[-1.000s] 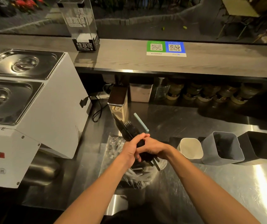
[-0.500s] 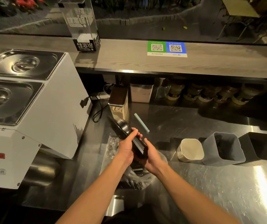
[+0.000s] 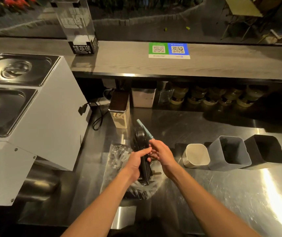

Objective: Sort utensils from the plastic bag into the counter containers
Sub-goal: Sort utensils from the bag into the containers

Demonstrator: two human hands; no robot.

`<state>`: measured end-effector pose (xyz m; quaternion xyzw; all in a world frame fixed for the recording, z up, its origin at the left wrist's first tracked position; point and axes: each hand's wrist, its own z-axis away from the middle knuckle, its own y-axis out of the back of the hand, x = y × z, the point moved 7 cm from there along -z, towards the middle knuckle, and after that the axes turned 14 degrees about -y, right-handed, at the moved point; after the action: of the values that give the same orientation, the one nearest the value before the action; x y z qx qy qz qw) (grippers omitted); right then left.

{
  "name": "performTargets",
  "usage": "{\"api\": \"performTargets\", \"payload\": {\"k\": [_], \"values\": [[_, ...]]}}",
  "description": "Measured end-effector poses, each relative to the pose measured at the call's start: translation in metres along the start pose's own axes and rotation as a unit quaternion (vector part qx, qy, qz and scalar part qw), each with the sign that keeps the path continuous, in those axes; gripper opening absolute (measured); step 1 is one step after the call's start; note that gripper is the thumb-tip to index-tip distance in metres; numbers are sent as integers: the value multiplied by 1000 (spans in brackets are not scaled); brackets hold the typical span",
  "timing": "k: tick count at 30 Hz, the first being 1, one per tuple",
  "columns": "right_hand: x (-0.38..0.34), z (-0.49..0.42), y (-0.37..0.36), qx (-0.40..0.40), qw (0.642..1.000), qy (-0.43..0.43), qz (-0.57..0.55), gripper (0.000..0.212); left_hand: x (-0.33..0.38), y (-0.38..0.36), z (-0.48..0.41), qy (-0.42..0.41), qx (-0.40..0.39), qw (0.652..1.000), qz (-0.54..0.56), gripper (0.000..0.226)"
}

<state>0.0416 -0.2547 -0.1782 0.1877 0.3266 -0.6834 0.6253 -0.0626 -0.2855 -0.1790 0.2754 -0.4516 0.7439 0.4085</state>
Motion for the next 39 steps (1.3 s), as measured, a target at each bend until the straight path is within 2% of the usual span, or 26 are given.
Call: {"api": "performTargets", "payload": {"k": [4, 7, 11, 15, 18, 22, 28, 31, 36, 39], "values": [[-10, 16, 7, -38, 995, 21, 95, 29, -20, -19, 5, 35, -37, 997, -51, 18], [-11, 19, 31, -6, 993, 32, 113, 34, -30, -37, 8, 37, -58, 995, -65, 16], [-18, 30, 70, 33, 992, 45, 117, 57, -48, -63, 9, 51, -88, 994, -48, 14], [-26, 42, 112, 64, 991, 47, 110, 29, -67, -107, 13, 67, -94, 993, -31, 26], [-34, 54, 148, 77, 992, 50, 89, 28, -83, -139, 12, 62, -77, 995, -31, 27], [-46, 68, 192, 37, 998, 40, 43, 15, -104, -179, 11, 58, -95, 992, -56, 24], [-65, 74, 257, 40, 997, 61, 27, 17, -125, -247, 14, 42, -94, 993, -59, 28], [-73, 73, 291, 68, 995, 75, 20, 22, -137, -277, 11, 48, -90, 994, -48, 27], [-100, 81, 333, 89, 987, 116, 65, 35, -152, -307, -2, 36, -84, 993, -69, 29], [-117, 81, 353, 76, 991, 109, 31, 37, -161, -315, -18, 31, -72, 993, -85, 31]]}}
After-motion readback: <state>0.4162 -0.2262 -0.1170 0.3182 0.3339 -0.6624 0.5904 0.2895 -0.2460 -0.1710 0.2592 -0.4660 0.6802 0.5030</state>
